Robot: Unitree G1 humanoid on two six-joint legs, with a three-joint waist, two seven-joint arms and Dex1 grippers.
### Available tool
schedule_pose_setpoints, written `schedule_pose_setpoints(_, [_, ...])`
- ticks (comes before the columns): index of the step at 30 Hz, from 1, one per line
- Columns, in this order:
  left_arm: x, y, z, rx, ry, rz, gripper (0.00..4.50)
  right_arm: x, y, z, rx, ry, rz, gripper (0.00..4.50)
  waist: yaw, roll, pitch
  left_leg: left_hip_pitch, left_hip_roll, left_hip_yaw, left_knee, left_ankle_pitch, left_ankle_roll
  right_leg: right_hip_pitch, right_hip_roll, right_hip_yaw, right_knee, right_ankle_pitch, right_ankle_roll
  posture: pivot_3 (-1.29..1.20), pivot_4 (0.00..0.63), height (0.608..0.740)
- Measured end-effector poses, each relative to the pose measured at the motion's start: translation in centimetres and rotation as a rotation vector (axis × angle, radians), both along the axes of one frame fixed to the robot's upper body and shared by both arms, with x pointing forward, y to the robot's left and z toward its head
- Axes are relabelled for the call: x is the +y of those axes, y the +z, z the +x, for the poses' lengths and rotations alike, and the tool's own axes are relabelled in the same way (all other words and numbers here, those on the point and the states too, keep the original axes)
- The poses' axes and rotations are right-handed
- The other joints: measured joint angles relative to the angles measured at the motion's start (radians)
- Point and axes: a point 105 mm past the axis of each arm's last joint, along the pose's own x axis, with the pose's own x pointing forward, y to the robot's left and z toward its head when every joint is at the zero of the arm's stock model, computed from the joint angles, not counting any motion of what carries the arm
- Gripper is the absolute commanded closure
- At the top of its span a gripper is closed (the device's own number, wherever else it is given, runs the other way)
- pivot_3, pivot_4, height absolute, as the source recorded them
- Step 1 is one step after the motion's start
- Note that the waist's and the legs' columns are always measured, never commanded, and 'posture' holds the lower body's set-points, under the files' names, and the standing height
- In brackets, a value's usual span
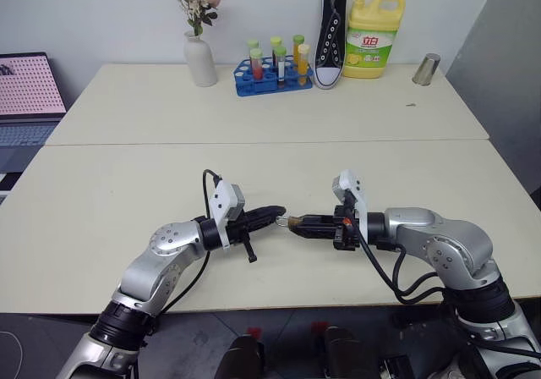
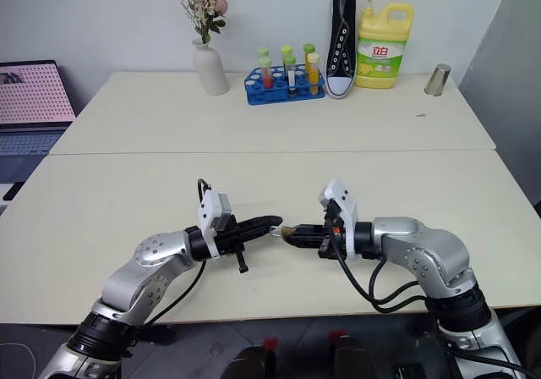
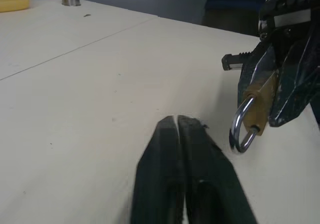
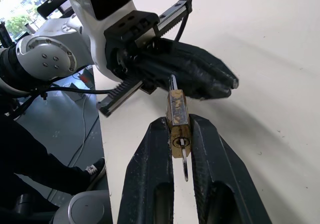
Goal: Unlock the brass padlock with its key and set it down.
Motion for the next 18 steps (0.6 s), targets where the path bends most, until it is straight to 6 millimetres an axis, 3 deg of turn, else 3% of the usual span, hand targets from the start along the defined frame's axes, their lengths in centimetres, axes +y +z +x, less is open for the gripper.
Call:
schedule_pose_setpoints(8, [0.1, -0.3, -1.3, 0.066, -0.053, 0.024, 4.5, 0.1, 0.1, 0.0, -0.008, 0.005, 0.005, 4.38, 0.001, 0.0, 0.0, 0.0, 0.0, 0.0, 0.0, 0.0, 0.0, 0.0, 0.0, 0.0, 0.0, 0.0, 0.0, 0.0, 0.15, 0.74])
schedule_pose_setpoints(18, [0.0, 0.9, -2.5, 0.102, -0.102, 0.0, 4.5, 0.0, 0.0, 0.1, -0.019, 0.004, -0.006, 4.38, 0.0, 0.0, 0.0, 0.0, 0.0, 0.0, 0.0, 0.0, 0.0, 0.0, 0.0, 0.0, -0.001, 0.0, 0.0, 0.0, 0.15, 0.74])
